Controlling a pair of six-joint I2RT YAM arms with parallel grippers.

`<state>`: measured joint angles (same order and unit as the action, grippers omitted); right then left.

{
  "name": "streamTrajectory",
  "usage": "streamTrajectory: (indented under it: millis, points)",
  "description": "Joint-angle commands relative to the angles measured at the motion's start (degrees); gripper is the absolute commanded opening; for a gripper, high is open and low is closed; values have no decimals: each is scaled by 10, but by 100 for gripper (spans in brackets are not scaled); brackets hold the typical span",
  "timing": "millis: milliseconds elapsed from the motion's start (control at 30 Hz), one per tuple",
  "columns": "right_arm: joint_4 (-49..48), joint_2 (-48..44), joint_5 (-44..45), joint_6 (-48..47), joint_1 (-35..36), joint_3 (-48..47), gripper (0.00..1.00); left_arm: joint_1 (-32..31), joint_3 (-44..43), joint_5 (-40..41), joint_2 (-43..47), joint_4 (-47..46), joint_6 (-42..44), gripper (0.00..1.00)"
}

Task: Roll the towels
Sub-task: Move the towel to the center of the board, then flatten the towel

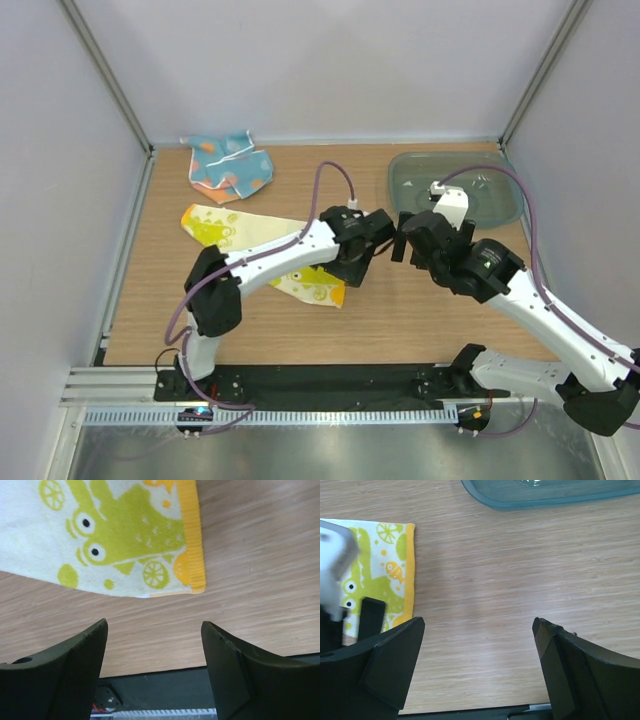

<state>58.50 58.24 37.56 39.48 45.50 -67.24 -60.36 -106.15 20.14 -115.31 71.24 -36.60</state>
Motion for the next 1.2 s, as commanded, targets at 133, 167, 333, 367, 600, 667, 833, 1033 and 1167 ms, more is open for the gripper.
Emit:
streamTrajectory:
  millis: [133,167,333,367,600,667,833,1033,1167]
  points:
    - [-97,66,-49,-14,-1,-9,100,173,118,19,204,-50,0,76]
    - [-111,94,-63,-21,-6,-12,100,195,136,22,215,-48,6,76]
    - [-188,233,-202,-45,-76,-58,99,320,178,13,287,-55,37,76]
    - [-198,258,-225,-48,-87,-67,98,334,183,10,297,-56,41,76]
    - [-217,487,-292,-77,-108,-218,83,394,293,-16,382,-110,71,77]
    - [-192,556,-279,-76,-111,-256,81,422,307,-40,395,-117,74,77]
    - [-176,636,-275,-73,-124,-320,72,459,328,-62,420,-120,94,77]
    - [-168,678,-256,-72,-125,-339,68,480,336,-70,432,-120,108,77]
    - [-177,689,-267,-74,-127,-339,46,484,336,-71,430,-125,108,76]
